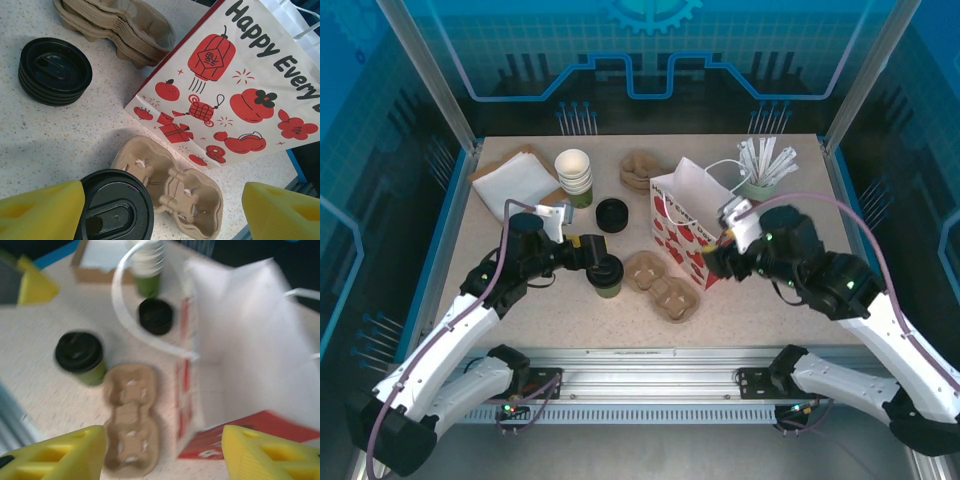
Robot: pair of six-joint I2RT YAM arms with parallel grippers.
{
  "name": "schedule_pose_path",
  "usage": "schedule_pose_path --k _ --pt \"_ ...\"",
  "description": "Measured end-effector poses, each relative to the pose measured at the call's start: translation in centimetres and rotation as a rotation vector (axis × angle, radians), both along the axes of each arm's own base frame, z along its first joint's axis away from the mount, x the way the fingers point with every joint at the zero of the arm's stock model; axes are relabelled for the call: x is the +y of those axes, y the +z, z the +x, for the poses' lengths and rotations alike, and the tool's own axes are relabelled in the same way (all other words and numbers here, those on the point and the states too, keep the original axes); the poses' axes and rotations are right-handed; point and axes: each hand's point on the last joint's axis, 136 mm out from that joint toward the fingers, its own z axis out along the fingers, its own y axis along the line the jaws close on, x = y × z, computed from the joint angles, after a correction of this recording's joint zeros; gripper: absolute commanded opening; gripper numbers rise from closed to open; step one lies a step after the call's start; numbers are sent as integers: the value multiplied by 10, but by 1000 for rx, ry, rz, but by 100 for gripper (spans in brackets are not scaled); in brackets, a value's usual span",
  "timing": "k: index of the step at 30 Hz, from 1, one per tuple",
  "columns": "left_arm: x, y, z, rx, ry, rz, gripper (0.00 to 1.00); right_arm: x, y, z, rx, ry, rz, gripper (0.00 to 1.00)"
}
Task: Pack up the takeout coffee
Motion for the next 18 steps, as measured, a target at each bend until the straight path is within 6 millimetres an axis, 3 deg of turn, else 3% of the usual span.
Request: schedule_pose_path --k 4,7,11,14,18 --pt "0 -1 -2 18 2 -10 84 33 -58 -27 88 156 -112 63" --pt "3 -4 -4 45 4 -21 83 59 -102 -35 157 229 -217 63" --pt "20 -10 -1 97 53 -49 84 84 -150 -31 234 255 -334 62" --pt "32 -11 -1 114 87 -60 84 91 -176 -24 278 244 -390 61" --pt "33 -8 -5 112 81 -72 83 97 -200 -9 346 205 -436 60"
